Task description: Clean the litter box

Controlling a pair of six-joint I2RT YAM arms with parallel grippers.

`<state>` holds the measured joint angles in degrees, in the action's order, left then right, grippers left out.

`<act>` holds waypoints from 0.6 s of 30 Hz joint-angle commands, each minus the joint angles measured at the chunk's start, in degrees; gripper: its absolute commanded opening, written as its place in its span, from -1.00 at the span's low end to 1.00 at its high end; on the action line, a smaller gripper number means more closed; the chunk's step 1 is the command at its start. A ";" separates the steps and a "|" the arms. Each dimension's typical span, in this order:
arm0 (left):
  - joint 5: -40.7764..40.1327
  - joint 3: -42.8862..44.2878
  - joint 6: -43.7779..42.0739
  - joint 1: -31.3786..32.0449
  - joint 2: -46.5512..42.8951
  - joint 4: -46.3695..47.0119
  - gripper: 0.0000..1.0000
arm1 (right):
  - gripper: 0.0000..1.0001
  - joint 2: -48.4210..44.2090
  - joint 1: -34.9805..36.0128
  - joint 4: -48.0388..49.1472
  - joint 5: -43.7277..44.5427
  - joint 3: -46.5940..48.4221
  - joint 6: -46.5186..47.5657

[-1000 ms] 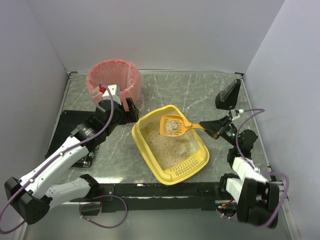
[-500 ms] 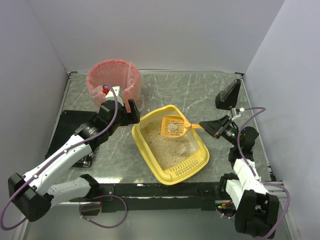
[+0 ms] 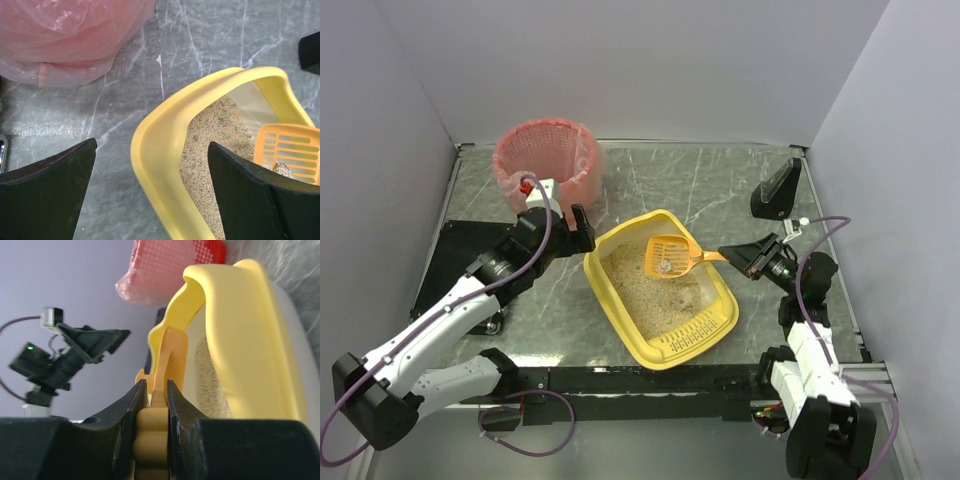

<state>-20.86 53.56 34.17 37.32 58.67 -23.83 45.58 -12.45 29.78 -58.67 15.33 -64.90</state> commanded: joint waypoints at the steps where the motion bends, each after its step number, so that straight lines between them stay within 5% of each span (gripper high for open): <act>1: -0.68 -1.97 1.07 -0.14 -3.83 2.21 0.94 | -1.00 -2.28 2.06 6.19 5.24 0.78 -2.99; 3: 0.20 -1.71 1.16 -0.14 -4.27 2.39 0.94 | -1.00 1.33 2.69 18.76 2.36 0.14 -11.51; 5: -0.31 -1.27 1.42 -0.14 -4.36 1.69 0.94 | -1.00 3.81 1.20 19.53 -1.61 -0.13 -12.61; 18: -11.47 -1.97 12.14 -0.14 -9.28 -7.01 0.94 | -1.00 0.64 5.67 -1.74 6.37 9.52 -1.90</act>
<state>-25.80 51.75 40.12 37.32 51.64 -26.92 46.89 -10.35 32.51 -56.25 18.94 -69.93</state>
